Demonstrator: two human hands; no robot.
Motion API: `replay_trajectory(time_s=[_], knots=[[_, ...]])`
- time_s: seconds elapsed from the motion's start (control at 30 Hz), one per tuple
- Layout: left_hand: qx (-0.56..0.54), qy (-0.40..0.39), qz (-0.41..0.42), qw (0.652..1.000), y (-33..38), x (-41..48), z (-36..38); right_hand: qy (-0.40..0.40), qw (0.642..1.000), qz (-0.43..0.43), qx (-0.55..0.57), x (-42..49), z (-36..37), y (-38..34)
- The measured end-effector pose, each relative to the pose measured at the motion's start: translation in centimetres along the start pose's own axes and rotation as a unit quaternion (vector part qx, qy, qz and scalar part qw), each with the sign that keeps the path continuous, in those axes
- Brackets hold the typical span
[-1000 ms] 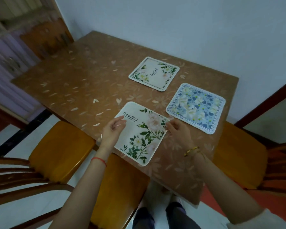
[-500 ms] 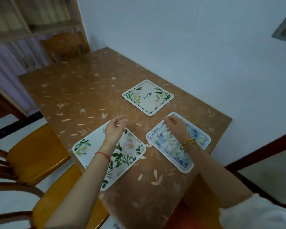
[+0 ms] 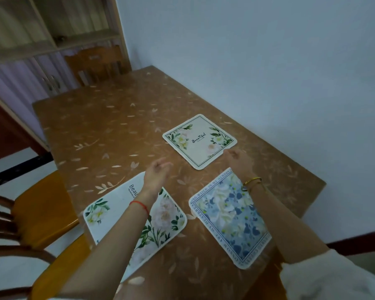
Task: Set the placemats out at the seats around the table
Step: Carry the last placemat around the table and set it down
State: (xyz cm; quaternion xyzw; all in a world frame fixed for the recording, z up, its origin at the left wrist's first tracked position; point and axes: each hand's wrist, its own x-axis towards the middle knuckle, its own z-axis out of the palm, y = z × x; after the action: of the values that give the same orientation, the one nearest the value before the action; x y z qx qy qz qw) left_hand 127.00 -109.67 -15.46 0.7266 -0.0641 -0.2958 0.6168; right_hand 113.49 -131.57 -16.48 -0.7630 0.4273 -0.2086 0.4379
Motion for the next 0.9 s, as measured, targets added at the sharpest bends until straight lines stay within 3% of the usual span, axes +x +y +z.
replay_trajectory(time_s=[0.53, 0.7, 0.9], knots=[[-0.007, 0.088, -0.114, 0.989, -3.0, 18.4, 13.5, -0.166, 0.983, 0.01, -0.077, 26.3, 1.7, 8.2], [0.01, 0.114, -0.129, 0.985, -3.8, 21.5, 14.6, -0.217, 0.971, 0.029, -0.1, 30.9, 3.9, 10.3], [-0.016, 0.129, -0.172, 0.977, -5.0, 23.7, 15.1, -0.213, 0.968, 0.024, -0.131, 33.3, 5.8, 11.9]])
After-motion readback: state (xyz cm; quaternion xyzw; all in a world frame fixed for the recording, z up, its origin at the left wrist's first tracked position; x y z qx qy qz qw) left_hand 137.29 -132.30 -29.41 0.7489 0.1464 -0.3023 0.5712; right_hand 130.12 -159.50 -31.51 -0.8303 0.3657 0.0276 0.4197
